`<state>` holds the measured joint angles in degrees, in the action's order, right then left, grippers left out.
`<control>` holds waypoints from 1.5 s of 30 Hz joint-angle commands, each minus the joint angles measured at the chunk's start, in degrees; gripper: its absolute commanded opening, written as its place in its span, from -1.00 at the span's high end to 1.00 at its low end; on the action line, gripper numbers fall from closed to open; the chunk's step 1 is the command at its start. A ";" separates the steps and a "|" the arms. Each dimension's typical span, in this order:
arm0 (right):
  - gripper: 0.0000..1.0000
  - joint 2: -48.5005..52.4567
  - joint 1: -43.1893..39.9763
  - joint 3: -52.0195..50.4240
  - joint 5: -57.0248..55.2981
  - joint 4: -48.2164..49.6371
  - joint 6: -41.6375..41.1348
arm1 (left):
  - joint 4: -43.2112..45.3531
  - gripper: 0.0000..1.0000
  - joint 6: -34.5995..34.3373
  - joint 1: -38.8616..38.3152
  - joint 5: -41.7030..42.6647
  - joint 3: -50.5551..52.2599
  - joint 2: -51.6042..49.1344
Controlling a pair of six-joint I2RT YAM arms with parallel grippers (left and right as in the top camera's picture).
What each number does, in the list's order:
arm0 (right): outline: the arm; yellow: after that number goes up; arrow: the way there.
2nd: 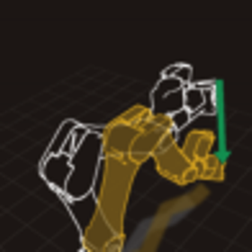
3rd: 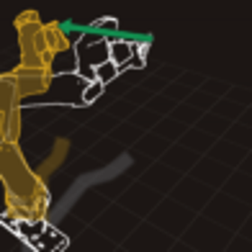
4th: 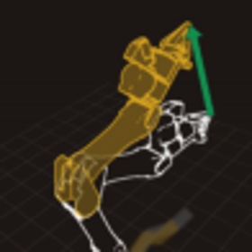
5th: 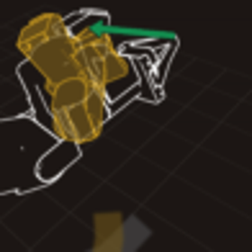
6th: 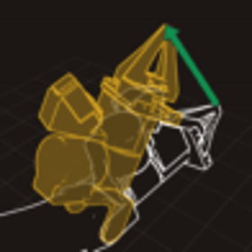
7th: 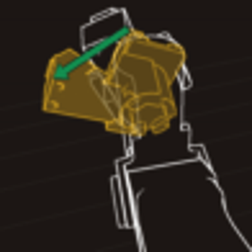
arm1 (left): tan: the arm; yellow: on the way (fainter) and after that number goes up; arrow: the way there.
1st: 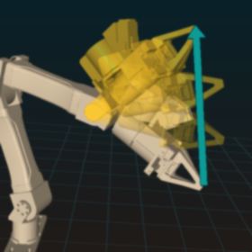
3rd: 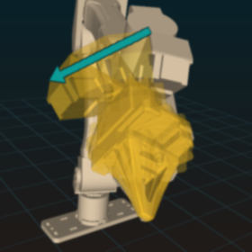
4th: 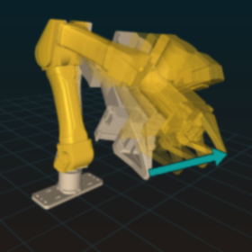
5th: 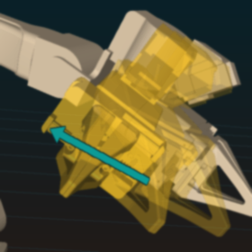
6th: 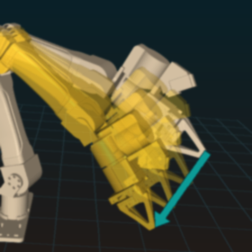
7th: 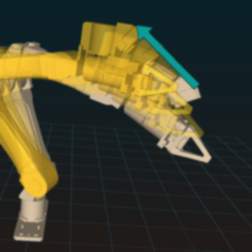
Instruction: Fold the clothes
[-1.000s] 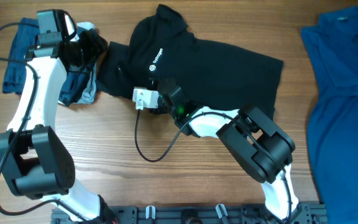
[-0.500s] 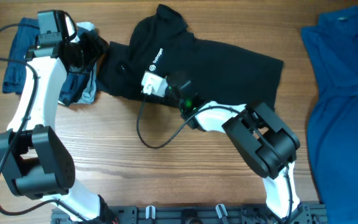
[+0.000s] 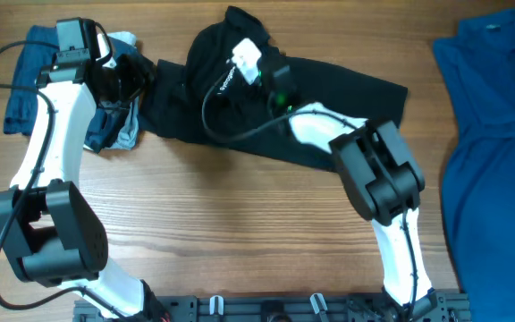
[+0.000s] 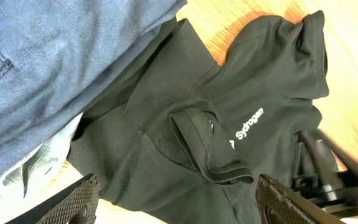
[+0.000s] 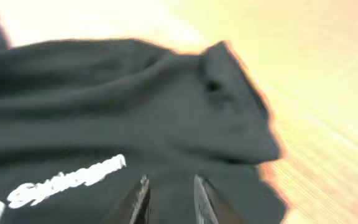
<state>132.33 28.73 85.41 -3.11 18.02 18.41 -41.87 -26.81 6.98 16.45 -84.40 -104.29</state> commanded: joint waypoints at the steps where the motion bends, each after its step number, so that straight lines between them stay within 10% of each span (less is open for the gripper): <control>1: 0.22 -2.43 -0.57 7.98 0.13 -15.08 -2.03 | -0.26 -0.62 1.16 0.00 0.42 -0.24 1.44; 9: 0.23 -11.93 -0.31 10.54 19.12 -56.54 -4.76 | -1.36 -0.82 1.11 0.00 0.44 -0.24 1.42; 22: 0.14 -7.08 0.68 5.84 18.64 -51.10 5.81 | -1.49 -0.88 1.11 0.00 0.44 -0.24 1.42; 32: 0.45 -5.22 0.66 4.83 18.60 -51.43 5.46 | -1.49 -0.88 1.11 0.00 0.44 -0.24 1.44; 35: 0.91 -5.22 0.66 4.85 16.79 -49.75 5.31 | -1.49 -0.88 1.11 0.00 0.44 -0.24 1.44; 42: 0.91 -5.22 -0.61 4.87 5.88 -41.53 6.34 | -1.49 -0.89 1.14 0.00 0.44 -0.24 1.44; 45: 0.45 -5.22 -1.40 4.87 2.64 -38.23 6.99 | -1.51 -0.90 1.14 0.00 0.44 -0.24 1.44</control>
<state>126.45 28.21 90.35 4.10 -21.87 24.58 -43.33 -26.61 6.98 16.43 -84.38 -104.29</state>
